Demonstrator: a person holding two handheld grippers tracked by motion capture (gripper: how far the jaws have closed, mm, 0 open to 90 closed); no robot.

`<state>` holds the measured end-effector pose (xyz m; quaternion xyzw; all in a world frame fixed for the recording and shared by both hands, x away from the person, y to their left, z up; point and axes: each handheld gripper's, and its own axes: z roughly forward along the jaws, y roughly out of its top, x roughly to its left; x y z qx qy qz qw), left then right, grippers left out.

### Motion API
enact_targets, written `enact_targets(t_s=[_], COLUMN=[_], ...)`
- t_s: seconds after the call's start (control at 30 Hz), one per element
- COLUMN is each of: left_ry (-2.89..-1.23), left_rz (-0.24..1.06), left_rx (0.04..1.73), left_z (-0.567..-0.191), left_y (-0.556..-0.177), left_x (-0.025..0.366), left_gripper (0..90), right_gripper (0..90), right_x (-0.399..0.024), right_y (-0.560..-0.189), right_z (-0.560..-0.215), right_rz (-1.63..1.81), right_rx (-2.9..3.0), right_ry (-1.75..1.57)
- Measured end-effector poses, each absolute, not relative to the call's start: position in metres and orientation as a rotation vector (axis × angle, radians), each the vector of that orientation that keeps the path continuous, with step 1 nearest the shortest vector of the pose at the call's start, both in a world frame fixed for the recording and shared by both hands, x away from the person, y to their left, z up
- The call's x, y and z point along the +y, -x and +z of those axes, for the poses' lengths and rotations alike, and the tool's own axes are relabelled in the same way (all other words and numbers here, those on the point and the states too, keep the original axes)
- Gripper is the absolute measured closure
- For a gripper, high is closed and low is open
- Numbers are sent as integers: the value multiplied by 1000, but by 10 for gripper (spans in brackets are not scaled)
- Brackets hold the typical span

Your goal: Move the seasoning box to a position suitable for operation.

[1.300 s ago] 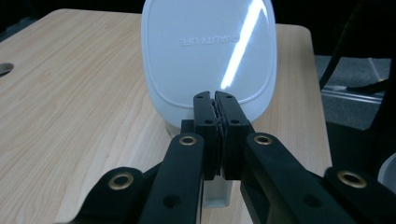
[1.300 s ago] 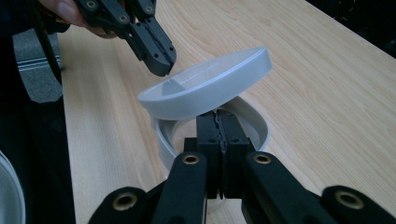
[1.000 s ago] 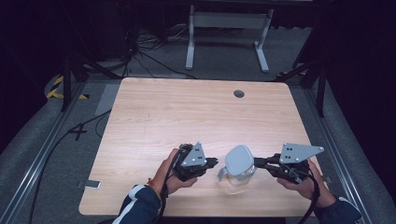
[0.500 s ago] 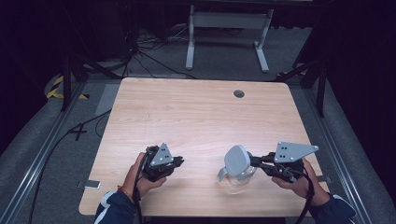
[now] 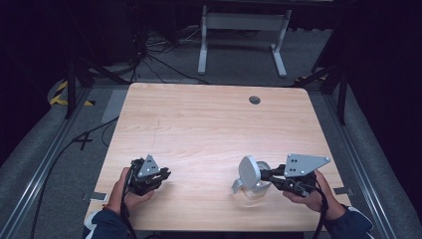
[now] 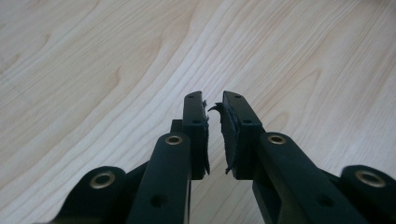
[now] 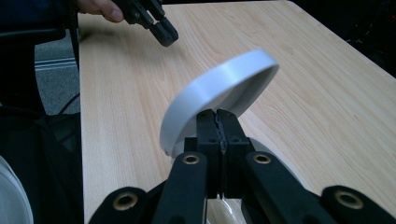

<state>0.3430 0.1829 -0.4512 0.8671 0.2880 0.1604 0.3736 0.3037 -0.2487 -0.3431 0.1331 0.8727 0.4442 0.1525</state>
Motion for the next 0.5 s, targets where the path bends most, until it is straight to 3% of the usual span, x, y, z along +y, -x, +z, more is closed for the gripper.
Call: enact_targets(t_s=[0.5], left_ry=[-2202], left_rz=[333], left_rx=[810], left_z=[-470], left_y=[-352], left_x=[207], left_gripper=[750], right_gripper=[890], right_x=[-248], right_y=[-304], right_z=[-349], right_rz=[1252], right_rx=[2525], right_ry=[-361])
